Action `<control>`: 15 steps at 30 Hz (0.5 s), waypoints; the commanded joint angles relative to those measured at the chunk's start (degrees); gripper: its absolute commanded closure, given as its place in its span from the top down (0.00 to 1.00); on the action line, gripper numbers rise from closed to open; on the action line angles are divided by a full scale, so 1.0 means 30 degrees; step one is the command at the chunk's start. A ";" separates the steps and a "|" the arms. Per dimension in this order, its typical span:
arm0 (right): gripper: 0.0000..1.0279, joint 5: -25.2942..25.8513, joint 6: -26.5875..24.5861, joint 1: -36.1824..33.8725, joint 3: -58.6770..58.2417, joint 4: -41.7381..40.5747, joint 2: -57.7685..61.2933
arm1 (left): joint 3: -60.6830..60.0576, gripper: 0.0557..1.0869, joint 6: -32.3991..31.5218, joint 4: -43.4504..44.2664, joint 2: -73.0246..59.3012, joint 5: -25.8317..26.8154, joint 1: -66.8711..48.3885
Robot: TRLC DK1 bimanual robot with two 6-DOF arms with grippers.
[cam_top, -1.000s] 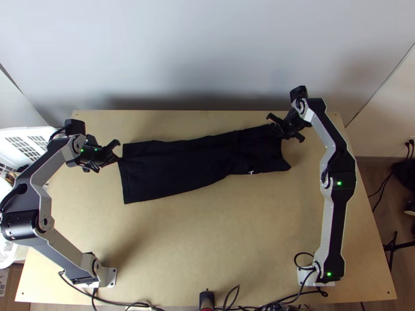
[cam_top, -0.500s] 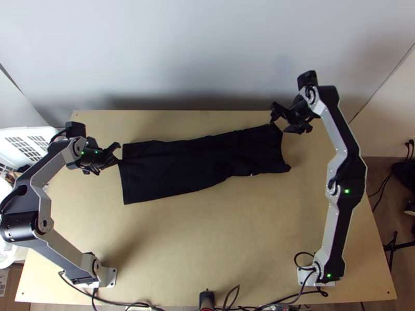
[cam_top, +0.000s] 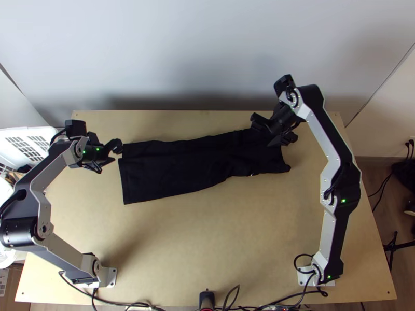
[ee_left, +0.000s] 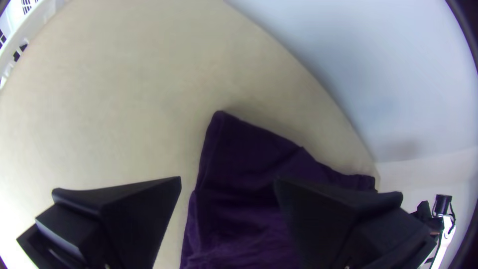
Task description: Fold the t-shirt
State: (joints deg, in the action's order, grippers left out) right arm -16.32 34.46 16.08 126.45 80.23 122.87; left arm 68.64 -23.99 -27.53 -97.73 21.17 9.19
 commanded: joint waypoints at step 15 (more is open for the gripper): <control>0.86 -0.5167 0.7967 0.6009 0.2380 -0.4066 0.3077 | -0.1054 0.95 0.0789 -0.3509 0.1289 -0.5064 0.2210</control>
State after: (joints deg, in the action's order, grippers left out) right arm -25.85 49.65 28.93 131.70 76.14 126.85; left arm 68.47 -20.78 -34.33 -95.53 11.75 13.43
